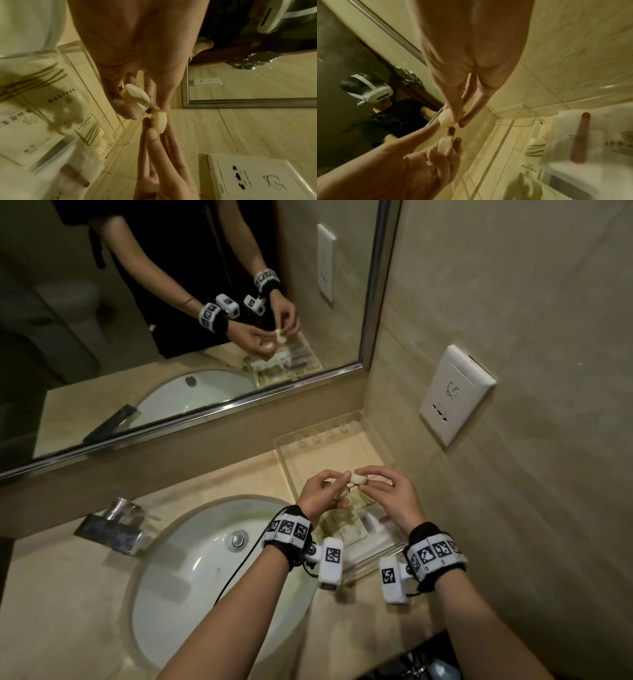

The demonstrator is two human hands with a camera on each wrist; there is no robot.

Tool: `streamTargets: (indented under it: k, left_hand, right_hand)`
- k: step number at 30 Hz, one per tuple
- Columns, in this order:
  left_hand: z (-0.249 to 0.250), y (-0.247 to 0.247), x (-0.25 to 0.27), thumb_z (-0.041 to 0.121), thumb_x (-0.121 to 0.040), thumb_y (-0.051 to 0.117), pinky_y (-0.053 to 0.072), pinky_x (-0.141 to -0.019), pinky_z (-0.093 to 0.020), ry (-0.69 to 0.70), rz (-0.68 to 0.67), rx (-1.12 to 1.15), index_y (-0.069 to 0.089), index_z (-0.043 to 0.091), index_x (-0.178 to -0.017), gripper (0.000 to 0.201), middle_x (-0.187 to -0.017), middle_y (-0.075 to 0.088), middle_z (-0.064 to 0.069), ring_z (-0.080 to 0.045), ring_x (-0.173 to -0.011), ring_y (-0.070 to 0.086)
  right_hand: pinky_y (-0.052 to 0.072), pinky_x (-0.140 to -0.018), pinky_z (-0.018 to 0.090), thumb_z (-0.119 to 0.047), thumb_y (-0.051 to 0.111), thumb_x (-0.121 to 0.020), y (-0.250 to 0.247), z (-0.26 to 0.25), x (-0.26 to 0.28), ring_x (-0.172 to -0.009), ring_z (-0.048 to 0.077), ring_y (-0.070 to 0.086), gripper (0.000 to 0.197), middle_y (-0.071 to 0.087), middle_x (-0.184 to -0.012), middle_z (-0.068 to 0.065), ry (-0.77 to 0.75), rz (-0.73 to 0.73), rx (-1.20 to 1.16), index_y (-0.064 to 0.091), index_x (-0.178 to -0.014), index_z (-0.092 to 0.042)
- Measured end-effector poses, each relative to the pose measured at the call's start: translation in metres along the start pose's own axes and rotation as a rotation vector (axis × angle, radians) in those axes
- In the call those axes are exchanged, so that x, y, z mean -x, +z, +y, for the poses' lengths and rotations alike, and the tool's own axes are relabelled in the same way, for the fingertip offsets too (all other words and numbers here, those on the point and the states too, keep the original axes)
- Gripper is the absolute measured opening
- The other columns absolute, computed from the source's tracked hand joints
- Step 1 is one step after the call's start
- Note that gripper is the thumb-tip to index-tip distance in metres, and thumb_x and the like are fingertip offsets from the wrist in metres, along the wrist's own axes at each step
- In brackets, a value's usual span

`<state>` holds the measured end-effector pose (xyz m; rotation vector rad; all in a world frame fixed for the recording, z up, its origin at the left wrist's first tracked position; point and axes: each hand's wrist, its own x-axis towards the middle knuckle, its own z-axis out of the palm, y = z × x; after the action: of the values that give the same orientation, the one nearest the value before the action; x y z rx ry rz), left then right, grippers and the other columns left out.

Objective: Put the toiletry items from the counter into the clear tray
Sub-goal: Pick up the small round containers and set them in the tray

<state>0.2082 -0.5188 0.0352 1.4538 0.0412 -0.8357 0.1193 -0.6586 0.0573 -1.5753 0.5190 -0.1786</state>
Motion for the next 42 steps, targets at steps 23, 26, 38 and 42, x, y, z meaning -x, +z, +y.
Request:
streamTargets:
  k: [23,26,38,42]
  left_hand:
    - [-0.035,-0.009,-0.017,0.018,-0.088,0.066,0.058,-0.065,-0.024,-0.007,0.047,-0.013,0.065,0.002,-0.112,0.028,-0.079,0.057,-0.005,-0.012,-0.053,0.062]
    - [-0.041,-0.011,-0.017,0.015,-0.089,0.064,0.054,-0.059,-0.022,-0.007,0.044,-0.047,0.067,0.004,-0.110,0.023,-0.092,0.054,-0.010,-0.012,-0.052,0.062]
    - [-0.042,-0.003,-0.020,0.004,-0.089,0.062,0.055,-0.061,-0.018,0.018,0.010,-0.098,0.066,0.006,-0.112,0.024,-0.098,0.056,-0.011,-0.010,-0.054,0.063]
    - [-0.039,-0.002,-0.020,-0.007,-0.085,0.061,0.060,-0.072,-0.025,0.003,0.000,-0.082,0.065,0.011,-0.116,0.036,-0.107,0.056,-0.016,-0.023,-0.078,0.069]
  right_hand:
    - [0.054,-0.036,0.035,-0.007,0.060,-0.092,-0.011,0.050,-0.052,-0.079,0.030,0.066,0.014,0.059,-0.105,0.010,0.253,0.217,0.562,0.057,-0.106,-0.008]
    - [0.056,-0.037,0.039,-0.007,0.058,-0.094,-0.013,0.068,-0.064,-0.080,0.033,0.065,0.014,0.054,-0.109,0.011,0.253,0.205,0.669,0.059,-0.108,-0.004]
    - [0.062,-0.067,0.041,-0.012,0.074,-0.080,-0.022,0.120,-0.082,-0.098,0.031,0.060,0.052,0.044,-0.127,0.010,0.123,0.108,0.997,0.050,-0.126,-0.009]
    - [0.062,-0.067,0.040,-0.008,0.084,-0.068,-0.023,0.122,-0.081,-0.096,0.029,0.060,0.062,0.047,-0.125,0.009,0.140,0.043,1.049,0.052,-0.122,-0.011]
